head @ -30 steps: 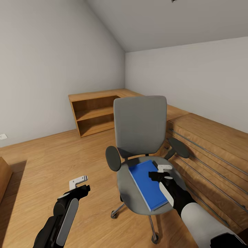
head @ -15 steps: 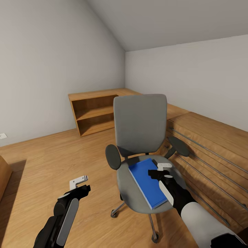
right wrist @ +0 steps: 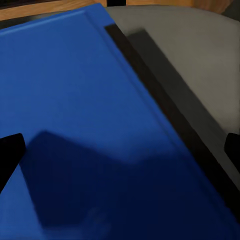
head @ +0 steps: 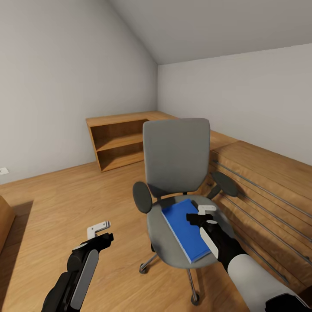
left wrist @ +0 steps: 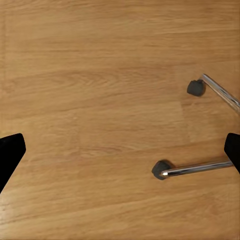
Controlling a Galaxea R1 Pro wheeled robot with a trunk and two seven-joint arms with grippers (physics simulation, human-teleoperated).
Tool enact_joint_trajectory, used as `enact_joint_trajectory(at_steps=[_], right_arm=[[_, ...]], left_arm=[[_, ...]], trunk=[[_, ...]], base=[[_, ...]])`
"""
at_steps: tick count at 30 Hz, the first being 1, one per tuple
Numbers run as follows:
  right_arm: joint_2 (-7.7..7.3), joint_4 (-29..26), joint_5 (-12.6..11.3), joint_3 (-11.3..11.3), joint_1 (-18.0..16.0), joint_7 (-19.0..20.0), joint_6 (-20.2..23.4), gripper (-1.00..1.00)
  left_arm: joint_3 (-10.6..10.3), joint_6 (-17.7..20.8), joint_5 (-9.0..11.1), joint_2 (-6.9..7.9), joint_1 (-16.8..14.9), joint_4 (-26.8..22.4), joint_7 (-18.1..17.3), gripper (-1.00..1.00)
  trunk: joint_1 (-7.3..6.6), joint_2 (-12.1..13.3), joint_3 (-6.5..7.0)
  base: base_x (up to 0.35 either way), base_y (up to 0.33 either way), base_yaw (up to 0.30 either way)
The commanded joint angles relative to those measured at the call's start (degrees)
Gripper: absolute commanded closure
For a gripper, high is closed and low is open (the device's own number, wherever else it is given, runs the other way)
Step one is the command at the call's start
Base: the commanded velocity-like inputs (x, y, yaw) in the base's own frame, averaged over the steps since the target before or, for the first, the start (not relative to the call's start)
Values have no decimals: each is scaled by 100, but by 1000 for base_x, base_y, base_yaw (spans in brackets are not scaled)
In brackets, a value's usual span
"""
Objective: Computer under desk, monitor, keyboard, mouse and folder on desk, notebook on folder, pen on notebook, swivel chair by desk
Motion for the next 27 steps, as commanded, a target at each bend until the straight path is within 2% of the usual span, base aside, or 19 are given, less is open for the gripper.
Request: enact_joint_trajectory(at_steps=[1,6,15,27], right_arm=[[-9,226,-91,51,-1,-52,25,-100],[-9,226,-91,51,-1,-52,25,-100],[-9,230,-91,51,-1,-52,25,-100],[-9,230,-91,51,-1,-52,25,-100]], left_arm=[[-3,11,59,2,-4,-2,52,-100],[-7,12,57,1,-4,7,49,-100],[-11,11,58,1,-4,8,48,-100],[-11,14,65,1,-4,8,48,-100]], trunk=[[-1,-2,-6],[-1,-2,-6],[-1,-2,-6],[-1,-2,-6]], base=[[-123,0,0],[-215,0,0],[-38,0,0],[-126,0,0]])
